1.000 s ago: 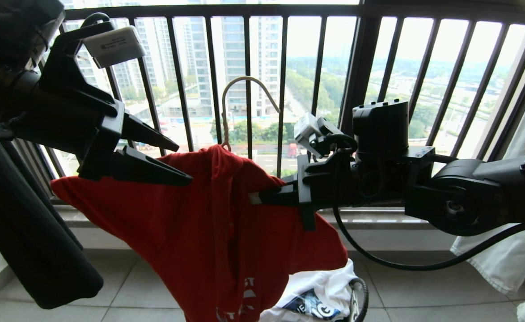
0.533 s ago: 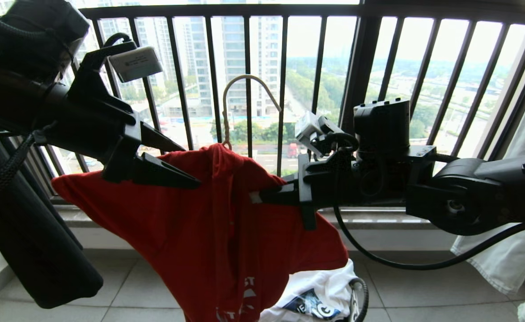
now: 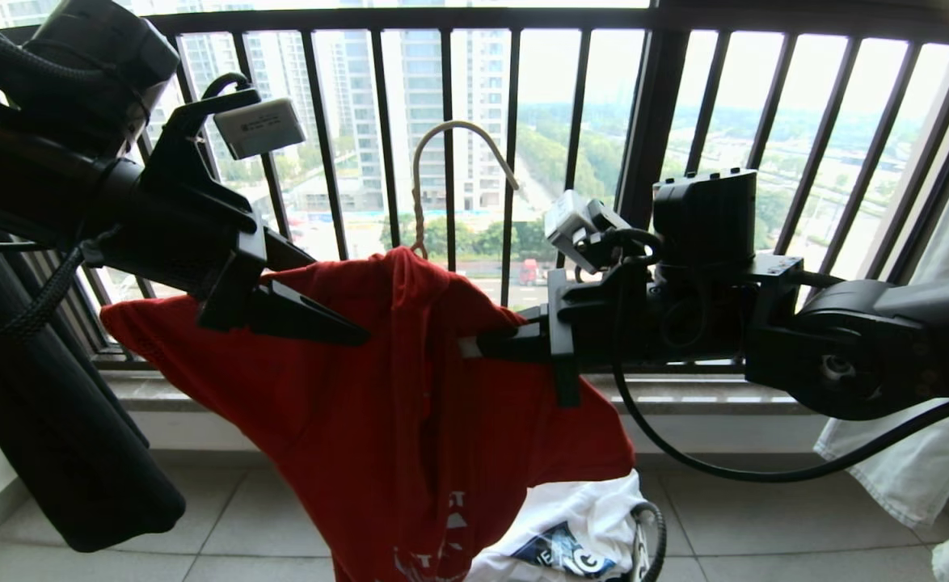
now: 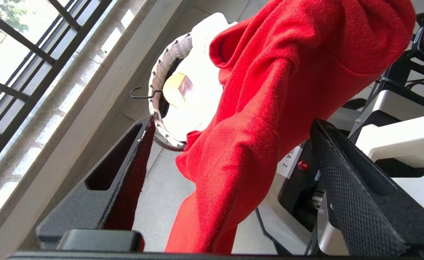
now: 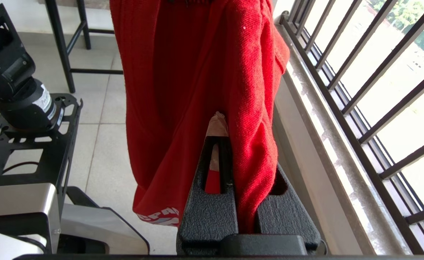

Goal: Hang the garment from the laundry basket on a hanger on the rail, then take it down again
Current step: Hang the clothes rack on the clothesline

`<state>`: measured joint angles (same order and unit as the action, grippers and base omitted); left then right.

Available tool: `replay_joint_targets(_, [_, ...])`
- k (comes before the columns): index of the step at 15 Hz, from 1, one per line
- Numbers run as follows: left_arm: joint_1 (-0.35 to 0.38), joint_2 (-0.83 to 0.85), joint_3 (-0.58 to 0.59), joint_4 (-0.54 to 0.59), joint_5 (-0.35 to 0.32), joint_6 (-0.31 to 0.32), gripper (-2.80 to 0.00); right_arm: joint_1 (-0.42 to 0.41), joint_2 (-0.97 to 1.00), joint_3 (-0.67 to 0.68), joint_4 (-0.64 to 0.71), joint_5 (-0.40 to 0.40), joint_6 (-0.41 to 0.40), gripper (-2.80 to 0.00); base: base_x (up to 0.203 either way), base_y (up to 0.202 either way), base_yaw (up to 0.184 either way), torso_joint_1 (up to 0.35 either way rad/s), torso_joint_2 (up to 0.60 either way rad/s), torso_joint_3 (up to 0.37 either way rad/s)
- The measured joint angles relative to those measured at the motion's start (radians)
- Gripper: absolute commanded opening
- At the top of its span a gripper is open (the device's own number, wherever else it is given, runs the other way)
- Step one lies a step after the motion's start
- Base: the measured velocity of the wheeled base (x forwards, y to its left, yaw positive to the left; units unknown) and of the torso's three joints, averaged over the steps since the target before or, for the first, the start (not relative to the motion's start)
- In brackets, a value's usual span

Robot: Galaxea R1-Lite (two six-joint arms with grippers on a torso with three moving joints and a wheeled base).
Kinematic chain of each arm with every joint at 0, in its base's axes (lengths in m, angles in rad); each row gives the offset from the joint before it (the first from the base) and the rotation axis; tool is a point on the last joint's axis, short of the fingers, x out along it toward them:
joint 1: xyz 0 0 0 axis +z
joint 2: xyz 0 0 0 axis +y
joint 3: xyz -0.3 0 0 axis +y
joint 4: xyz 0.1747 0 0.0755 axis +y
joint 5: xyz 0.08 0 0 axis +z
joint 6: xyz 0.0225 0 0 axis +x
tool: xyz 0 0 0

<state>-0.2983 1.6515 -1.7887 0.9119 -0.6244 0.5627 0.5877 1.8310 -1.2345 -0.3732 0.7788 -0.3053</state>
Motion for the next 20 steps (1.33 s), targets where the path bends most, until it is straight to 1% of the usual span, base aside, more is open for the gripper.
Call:
replay_joint_targets(14, [-0.006,0.003,0.001,0.004,0.003,0.0,-2.8,-0.006,0.0,-0.013,-0.003,-0.001,0.003,-2.8,0.0,0.0,0.0,0.0,0.0,0.0])
replay_joint_targets(15, [-0.006,0.003,0.001,0.003,0.003,-0.001,-2.8,-0.007,0.0,-0.013,-0.004,-0.001,0.003,0.0,0.0,0.0,0.0,0.0,0.0,0.0])
replay_joint_targets(20, [-0.004,0.001,-0.004,0.0,0.004,-0.001,-2.8,-0.008,0.005,-0.023,-0.006,-0.003,0.021,0.0,0.0,0.0,0.0,0.0,0.0,0.0])
